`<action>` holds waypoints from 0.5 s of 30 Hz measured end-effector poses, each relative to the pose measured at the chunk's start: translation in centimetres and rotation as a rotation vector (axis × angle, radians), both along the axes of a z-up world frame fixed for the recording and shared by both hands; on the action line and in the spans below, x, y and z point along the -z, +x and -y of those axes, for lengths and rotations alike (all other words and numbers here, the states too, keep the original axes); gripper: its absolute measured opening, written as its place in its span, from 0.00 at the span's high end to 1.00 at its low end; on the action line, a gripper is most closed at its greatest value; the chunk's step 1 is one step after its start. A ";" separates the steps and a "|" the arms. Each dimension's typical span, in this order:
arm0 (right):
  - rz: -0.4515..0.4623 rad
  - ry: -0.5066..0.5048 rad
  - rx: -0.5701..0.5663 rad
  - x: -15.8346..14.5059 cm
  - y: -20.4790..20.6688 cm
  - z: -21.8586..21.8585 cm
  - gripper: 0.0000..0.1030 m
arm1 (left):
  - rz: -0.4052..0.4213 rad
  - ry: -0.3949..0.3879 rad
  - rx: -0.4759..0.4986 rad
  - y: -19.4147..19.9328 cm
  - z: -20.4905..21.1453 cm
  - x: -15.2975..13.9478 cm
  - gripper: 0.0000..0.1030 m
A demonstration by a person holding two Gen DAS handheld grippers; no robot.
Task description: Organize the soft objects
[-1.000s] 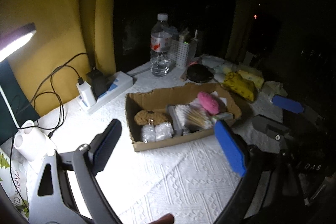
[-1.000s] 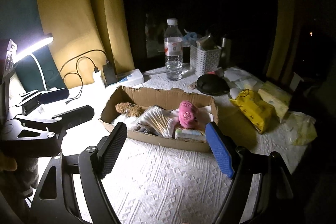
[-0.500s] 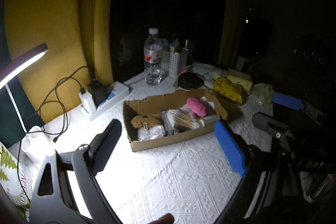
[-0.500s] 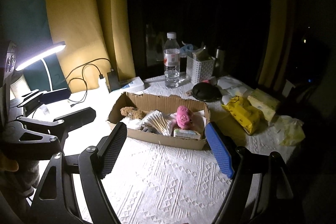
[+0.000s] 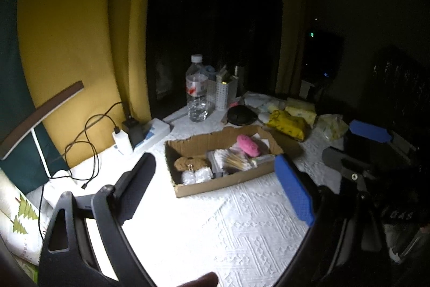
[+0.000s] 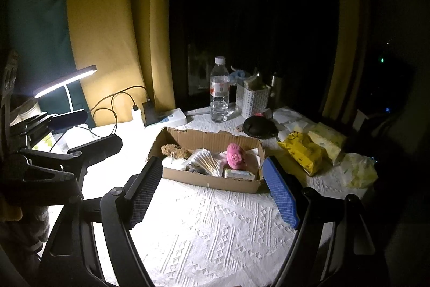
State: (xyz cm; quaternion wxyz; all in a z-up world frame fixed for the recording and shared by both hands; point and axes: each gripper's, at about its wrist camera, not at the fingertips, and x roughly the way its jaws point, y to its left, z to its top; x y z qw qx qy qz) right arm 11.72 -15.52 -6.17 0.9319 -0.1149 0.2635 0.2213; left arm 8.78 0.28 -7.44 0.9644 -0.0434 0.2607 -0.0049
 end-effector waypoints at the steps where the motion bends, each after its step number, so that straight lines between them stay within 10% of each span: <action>1: 0.007 0.001 0.005 -0.3 -0.3 0.0 0.22 | 0.004 -0.001 0.002 -0.1 0.0 -0.2 0.11; 15: 0.089 -0.003 0.056 -3.0 -4.1 0.2 0.22 | 0.059 0.013 0.011 -3.2 -0.1 -2.7 0.11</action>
